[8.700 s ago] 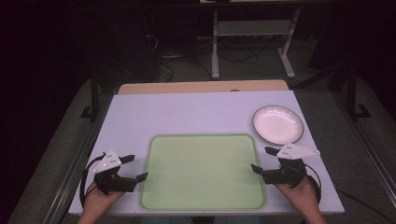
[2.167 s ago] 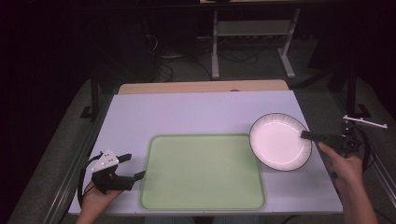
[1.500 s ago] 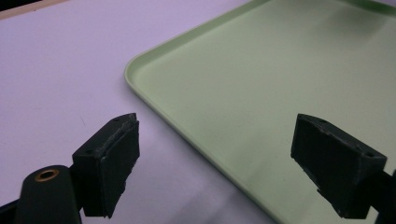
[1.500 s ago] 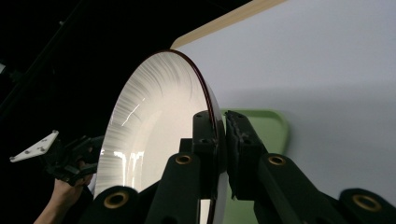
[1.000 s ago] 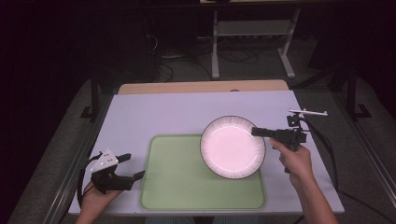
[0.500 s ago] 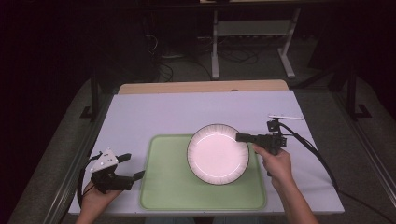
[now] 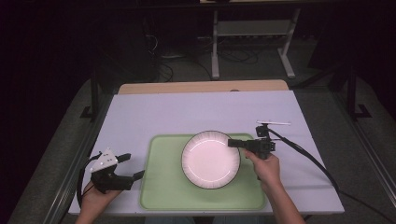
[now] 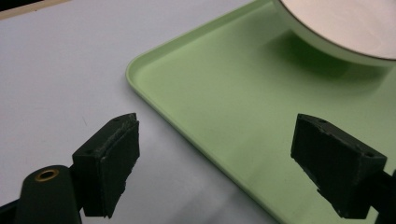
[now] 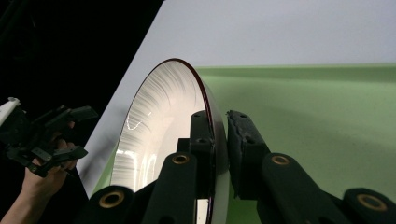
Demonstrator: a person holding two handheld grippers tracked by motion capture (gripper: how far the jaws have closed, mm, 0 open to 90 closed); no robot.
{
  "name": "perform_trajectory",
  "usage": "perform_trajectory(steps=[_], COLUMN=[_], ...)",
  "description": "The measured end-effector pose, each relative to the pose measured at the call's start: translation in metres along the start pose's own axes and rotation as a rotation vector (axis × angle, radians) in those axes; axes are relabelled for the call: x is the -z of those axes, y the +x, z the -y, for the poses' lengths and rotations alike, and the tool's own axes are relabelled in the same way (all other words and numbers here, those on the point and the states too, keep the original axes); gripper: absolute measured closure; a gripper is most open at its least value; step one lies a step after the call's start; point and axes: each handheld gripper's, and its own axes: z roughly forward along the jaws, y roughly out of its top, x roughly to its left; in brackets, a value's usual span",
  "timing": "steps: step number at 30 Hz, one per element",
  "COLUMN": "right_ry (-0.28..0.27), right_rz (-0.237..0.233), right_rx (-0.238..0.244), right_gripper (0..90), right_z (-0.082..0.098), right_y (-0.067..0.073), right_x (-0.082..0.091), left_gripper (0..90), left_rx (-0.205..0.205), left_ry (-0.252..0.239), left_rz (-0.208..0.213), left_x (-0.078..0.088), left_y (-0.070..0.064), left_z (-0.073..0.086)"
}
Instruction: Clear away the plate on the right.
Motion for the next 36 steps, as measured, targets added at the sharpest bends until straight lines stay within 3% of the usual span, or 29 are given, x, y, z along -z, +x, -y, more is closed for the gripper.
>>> perform_trajectory(steps=[12, 21, 27, 36], right_ry=[0.035, 0.094, 0.144, 0.139], right_rz=[0.056, 0.164, 0.248, 0.282], right_rx=[-0.016, -0.018, 0.041, 0.09], right_gripper=[80.2, 82.6, 76.1, 75.6], right_z=[0.007, 0.01, 0.012, 0.012], right_y=[-0.003, -0.005, -0.002, 0.004], right_x=[-0.016, -0.018, -0.021, -0.009], left_gripper=[15.2, 15.2, 15.2, 15.2], left_rx=[0.0, -0.001, -0.004, -0.005], left_ry=[0.001, 0.004, 0.004, -0.002], left_rz=[0.002, 0.003, 0.003, 0.002], left_x=[0.0, -0.001, -0.001, -0.001], left_y=[0.0, 0.0, -0.001, -0.001], left_z=[0.0, 0.0, 0.0, 0.0])
